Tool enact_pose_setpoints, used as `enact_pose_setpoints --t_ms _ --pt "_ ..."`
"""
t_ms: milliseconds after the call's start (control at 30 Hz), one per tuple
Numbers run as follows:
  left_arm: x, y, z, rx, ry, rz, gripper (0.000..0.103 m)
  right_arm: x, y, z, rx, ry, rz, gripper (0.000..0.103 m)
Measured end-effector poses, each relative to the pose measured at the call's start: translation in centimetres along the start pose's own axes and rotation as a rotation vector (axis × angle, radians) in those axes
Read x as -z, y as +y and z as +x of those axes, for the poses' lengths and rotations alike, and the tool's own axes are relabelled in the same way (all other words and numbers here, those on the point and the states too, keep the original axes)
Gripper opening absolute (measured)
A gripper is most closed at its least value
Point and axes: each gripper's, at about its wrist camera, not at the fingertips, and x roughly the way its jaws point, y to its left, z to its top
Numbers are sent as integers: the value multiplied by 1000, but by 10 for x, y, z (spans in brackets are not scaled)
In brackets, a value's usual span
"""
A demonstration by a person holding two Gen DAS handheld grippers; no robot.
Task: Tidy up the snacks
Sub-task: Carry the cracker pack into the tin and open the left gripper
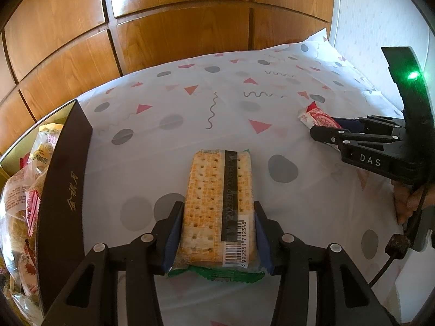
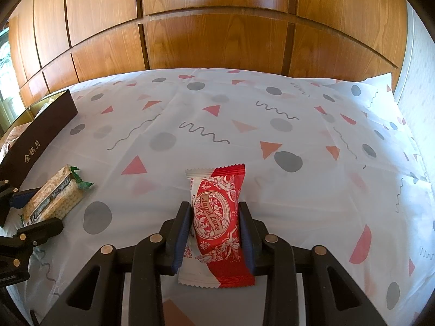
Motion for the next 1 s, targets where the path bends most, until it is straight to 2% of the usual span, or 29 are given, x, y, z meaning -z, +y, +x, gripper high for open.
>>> enact_pose_setpoints --t_ms 333,467,633,800,1000 --pt "-3 0 -1 2 14 0 47 -1 0 0 -2 -1 4 34" --pt "-6 3 -7 39 38 -17 47 -1 -1 0 -1 -1 5 34" --pt "-17 8 -47 102 -40 -28 47 -1 -1 0 0 -1 3 34" --pt "-33 60 -100 109 -151 -168 47 0 0 -1 13 -1 1 34" --pt "-19 161 -129 -18 -168 -395 47 0 3 -1 30 -1 -1 34"
